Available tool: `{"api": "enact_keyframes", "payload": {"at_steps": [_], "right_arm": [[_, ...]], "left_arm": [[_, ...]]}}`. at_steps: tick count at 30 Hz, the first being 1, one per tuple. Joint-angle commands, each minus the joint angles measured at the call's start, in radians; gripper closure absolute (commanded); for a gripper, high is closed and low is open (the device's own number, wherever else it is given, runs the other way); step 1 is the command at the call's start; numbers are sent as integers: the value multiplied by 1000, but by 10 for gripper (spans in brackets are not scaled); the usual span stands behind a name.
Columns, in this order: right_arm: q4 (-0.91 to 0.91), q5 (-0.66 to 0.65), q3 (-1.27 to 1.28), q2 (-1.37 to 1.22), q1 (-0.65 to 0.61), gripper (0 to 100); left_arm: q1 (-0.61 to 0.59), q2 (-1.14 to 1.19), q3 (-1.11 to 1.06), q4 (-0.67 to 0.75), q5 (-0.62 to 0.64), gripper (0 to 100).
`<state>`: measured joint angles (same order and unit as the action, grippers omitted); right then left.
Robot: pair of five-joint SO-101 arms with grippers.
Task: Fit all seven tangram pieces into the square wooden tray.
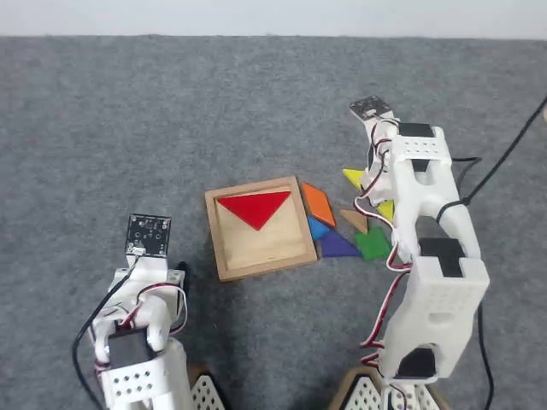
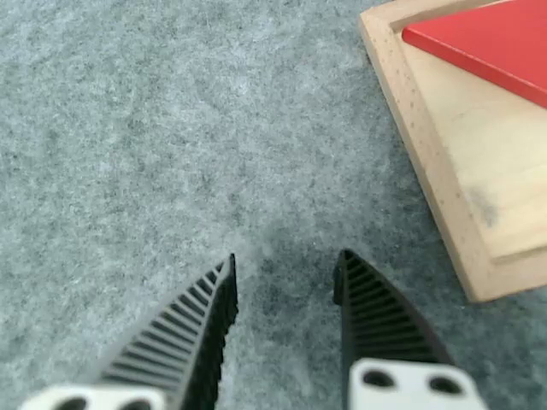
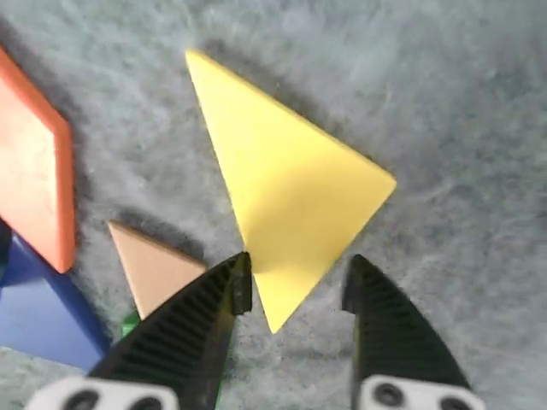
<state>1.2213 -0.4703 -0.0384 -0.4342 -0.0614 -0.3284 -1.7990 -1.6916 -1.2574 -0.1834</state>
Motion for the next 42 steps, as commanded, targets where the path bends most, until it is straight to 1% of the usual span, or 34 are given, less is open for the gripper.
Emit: {"api": "enact_keyframes", "payload": {"at_steps": [1, 4, 7, 12, 18, 20, 22, 24, 29, 35, 39, 42], "right_arm": [[-36, -49, -55, 42, -15, 701], [-53, -92, -94, -7, -45, 619], [-54, -120, -152, -77, -67, 592], [-47, -124, -276, -214, -70, 592], [-25, -140, -339, -302, -61, 596], [31, -150, -341, -303, -61, 634], [76, -124, -345, -302, -56, 695], [105, -92, -345, -302, -44, 723], [117, -48, -345, -302, -38, 680], [170, -32, -345, -302, -21, 679], [156, 25, -364, -285, 8, 678], [194, 29, -362, -283, 13, 678]], "left_arm": [[3, -18, 8, -6, 6, 810], [3, -18, 8, -6, 6, 810], [3, -18, 8, -6, 6, 810], [3, -18, 8, -6, 6, 810], [3, -18, 8, -6, 6, 810], [3, -18, 8, -6, 6, 810], [3, -18, 8, -6, 6, 810], [3, -18, 8, -6, 6, 810], [3, -18, 8, -6, 6, 810], [3, -18, 8, -6, 6, 810], [3, -18, 8, -6, 6, 810], [3, -18, 8, -6, 6, 810]]}}
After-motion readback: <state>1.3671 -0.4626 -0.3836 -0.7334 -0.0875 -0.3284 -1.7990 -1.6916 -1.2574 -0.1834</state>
